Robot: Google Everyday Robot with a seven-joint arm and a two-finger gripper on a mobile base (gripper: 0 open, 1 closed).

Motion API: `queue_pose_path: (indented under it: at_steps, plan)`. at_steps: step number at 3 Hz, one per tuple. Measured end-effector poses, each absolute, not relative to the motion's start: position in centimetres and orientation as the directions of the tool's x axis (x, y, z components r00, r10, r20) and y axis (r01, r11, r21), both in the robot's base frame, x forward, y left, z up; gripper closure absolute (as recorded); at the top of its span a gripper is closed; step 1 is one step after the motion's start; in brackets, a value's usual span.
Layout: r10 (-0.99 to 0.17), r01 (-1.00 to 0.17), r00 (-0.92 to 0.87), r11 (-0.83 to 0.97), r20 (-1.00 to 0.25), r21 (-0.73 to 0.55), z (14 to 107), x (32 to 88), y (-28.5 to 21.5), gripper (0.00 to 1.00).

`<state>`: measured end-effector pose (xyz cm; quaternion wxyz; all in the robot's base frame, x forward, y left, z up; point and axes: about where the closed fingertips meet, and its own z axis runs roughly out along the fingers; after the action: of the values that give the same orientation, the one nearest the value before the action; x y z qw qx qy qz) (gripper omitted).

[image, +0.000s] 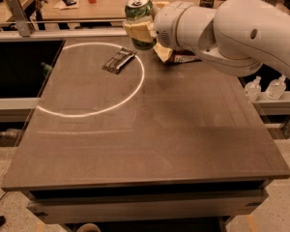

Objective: Move green can near rxbar chocolate

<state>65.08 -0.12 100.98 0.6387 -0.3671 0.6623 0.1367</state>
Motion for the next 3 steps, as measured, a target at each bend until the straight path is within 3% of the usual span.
queue_pose_path:
  at_steps: [3]
  plan:
    - [-0.297,-0.719,0.067,0.647,-0.953,-0.252,95.7,69.5,3.0,1.00]
